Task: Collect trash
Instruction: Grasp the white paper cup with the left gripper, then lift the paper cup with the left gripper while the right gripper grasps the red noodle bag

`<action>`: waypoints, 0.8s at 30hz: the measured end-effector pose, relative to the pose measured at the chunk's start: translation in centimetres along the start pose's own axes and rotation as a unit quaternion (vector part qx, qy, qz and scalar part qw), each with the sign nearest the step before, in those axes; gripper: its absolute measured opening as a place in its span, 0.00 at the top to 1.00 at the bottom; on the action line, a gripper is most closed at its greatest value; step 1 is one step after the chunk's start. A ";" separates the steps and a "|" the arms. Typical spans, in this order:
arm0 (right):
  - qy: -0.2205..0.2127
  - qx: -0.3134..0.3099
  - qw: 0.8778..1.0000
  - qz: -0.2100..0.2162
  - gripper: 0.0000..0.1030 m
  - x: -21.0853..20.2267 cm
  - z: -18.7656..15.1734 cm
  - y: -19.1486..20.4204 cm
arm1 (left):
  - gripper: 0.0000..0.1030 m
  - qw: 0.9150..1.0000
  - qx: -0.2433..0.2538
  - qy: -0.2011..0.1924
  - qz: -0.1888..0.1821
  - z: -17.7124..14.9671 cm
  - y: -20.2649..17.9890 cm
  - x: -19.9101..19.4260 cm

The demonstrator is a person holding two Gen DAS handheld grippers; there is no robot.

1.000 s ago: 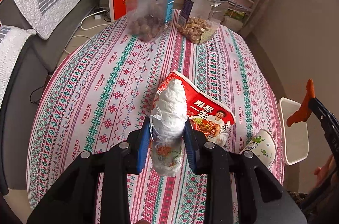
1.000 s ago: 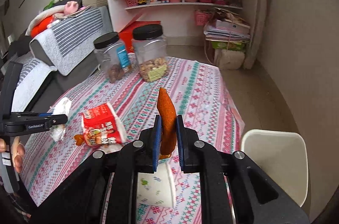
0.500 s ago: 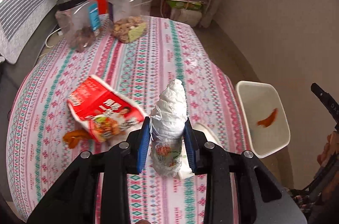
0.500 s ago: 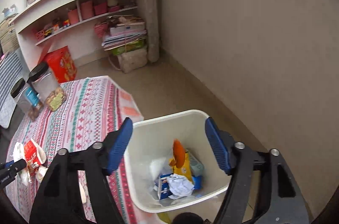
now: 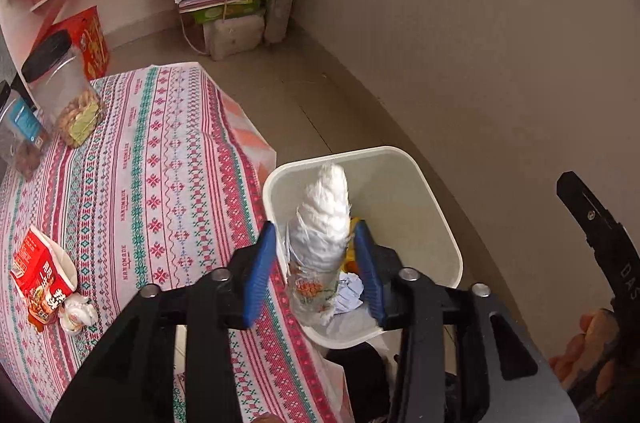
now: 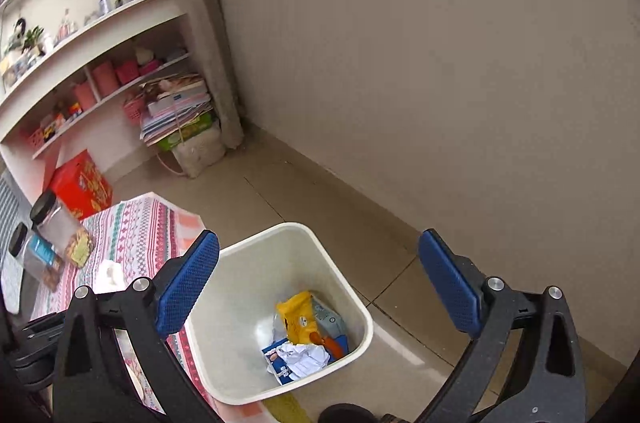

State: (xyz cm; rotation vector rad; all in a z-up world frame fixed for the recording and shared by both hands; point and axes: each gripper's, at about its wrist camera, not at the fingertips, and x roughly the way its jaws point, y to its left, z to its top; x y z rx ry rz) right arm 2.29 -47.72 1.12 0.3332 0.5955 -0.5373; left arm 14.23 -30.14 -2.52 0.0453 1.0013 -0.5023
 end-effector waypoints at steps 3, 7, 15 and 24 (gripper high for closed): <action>0.001 0.007 1.000 0.010 0.07 -0.2 0.0 -0.2 | 0.40 1.000 0.019 0.001 0.001 -0.4 0.1 -0.7; 0.010 -0.008 0.999 0.030 0.07 -0.3 -0.2 0.7 | 0.33 0.997 0.052 0.026 0.045 -2.2 3.0 -0.7; 0.058 -0.087 0.992 0.065 0.07 0.5 -1.6 5.5 | 0.30 0.983 0.084 0.133 0.099 -6.5 11.5 1.6; 0.087 -0.139 0.983 0.080 0.07 1.4 -3.3 9.7 | 0.19 0.975 0.119 0.176 0.070 -9.7 13.0 3.1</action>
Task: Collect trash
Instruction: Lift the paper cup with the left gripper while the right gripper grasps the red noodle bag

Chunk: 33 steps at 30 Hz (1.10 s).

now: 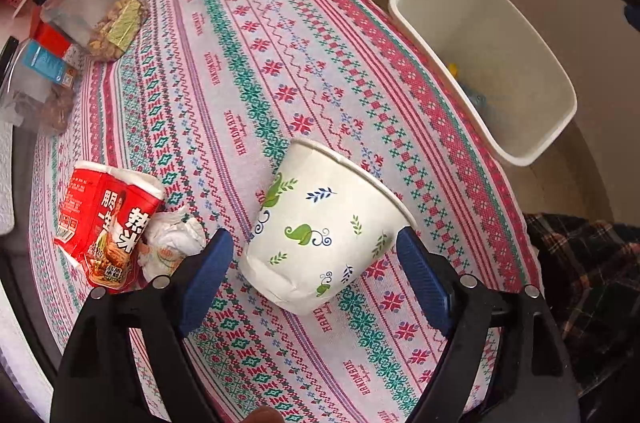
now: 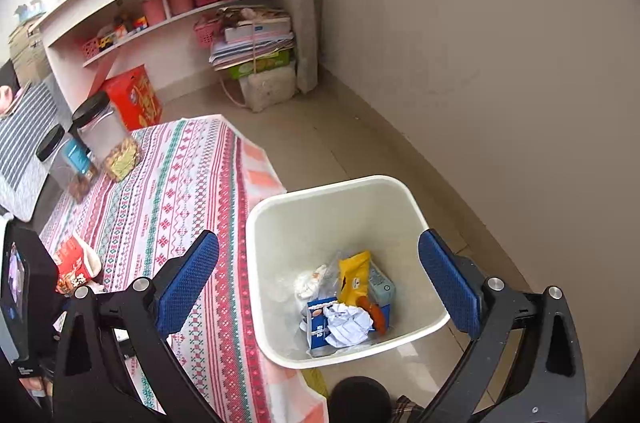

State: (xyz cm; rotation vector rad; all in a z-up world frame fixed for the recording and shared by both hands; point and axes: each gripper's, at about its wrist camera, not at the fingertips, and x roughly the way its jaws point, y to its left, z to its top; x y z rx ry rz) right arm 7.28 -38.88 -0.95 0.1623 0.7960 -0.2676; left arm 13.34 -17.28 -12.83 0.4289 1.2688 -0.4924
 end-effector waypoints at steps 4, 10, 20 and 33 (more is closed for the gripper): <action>0.015 -0.001 1.000 0.000 0.07 1.0 -0.1 0.7 | 0.16 0.997 0.069 0.022 0.016 0.2 -1.9 0.9; 0.033 0.007 0.999 0.002 0.07 2.2 0.1 1.6 | 0.25 0.995 0.090 0.019 0.045 0.9 -2.6 2.9; 0.050 -0.046 0.997 0.037 0.07 3.7 0.1 8.4 | 0.35 0.997 0.015 -0.078 0.025 -6.1 1.9 -3.6; 0.106 -0.215 0.955 0.173 0.07 6.5 -5.0 23.8 | 0.34 0.966 -0.225 -0.097 0.084 -13.8 17.4 -7.9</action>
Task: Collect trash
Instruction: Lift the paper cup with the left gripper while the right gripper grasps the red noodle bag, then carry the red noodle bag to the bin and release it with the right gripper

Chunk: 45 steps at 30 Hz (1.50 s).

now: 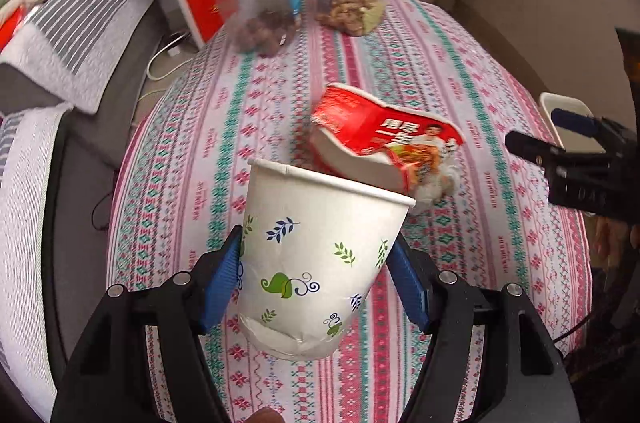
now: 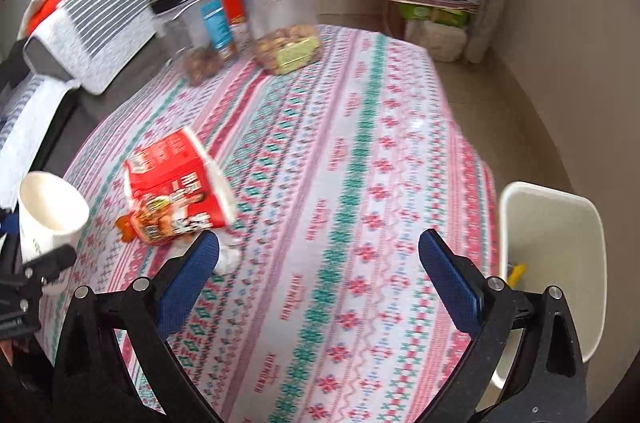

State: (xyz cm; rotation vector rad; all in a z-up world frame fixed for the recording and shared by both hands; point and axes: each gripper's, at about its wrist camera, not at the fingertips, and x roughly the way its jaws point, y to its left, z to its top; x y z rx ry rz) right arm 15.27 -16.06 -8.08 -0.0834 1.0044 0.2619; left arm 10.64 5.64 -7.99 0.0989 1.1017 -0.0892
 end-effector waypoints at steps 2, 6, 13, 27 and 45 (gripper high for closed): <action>0.009 -0.027 0.999 0.025 0.07 1.2 0.1 2.3 | 0.34 1.000 -0.027 0.008 -0.001 0.0 1.6 0.2; 0.004 -0.084 0.996 0.036 0.07 2.3 0.1 6.2 | 0.33 0.999 -0.053 0.006 -0.008 0.0 3.5 -0.3; -0.003 -0.137 0.990 0.037 0.07 2.9 1.5 9.8 | 0.32 0.997 -0.076 0.014 -0.011 0.1 5.2 -0.1; 0.048 -0.070 0.992 0.092 0.19 6.5 2.2 7.5 | 0.31 0.997 -0.072 0.023 -0.012 0.1 4.9 0.7; -0.042 -0.066 0.993 0.088 0.19 -0.2 3.4 6.2 | 0.31 0.996 -0.087 -0.025 0.006 1.1 4.7 -0.4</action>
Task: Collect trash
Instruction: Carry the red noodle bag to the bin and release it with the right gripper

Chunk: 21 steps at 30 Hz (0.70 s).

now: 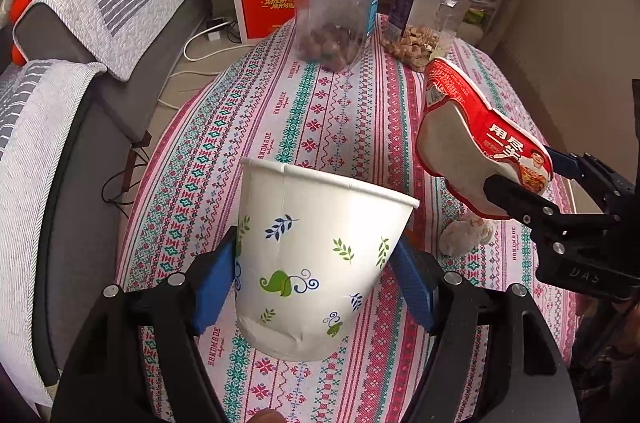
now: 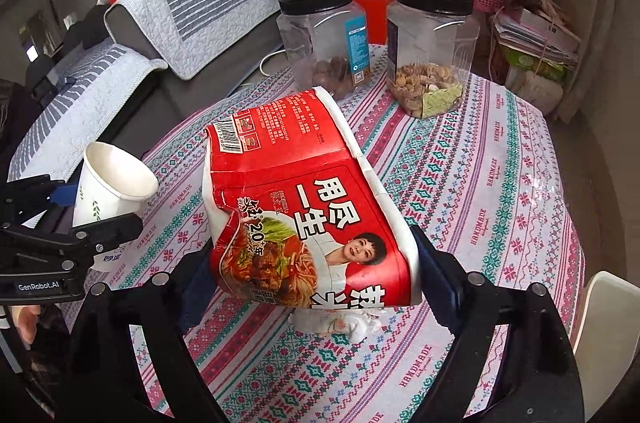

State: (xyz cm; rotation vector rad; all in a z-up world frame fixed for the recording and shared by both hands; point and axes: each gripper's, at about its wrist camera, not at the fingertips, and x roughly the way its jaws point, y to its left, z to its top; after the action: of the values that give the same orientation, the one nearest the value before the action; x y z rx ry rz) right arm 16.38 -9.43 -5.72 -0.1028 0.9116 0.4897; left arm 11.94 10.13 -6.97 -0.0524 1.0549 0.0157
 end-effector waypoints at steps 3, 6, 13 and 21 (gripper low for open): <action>-0.008 0.005 1.000 -0.007 0.19 -0.9 -0.1 -0.8 | 0.31 1.000 0.003 -0.002 0.000 0.1 -0.6 0.2; -0.016 0.010 1.000 -0.014 0.19 -1.8 -0.2 -1.7 | 0.31 1.000 0.006 -0.004 -0.005 0.1 -1.4 0.2; -0.029 0.038 0.998 -0.037 0.19 -3.5 -0.7 -4.4 | 0.31 1.000 0.020 -0.010 -0.011 0.1 -3.4 0.4; -0.045 0.105 0.990 -0.086 0.19 -5.7 -1.6 -9.1 | 0.31 0.999 0.031 -0.009 -0.016 -0.3 -5.1 0.8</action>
State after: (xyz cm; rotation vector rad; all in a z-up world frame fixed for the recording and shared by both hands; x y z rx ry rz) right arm 16.32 -20.00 -3.36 0.0321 0.8530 0.2351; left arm 12.29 4.99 -7.66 -0.0117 1.0357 -0.0451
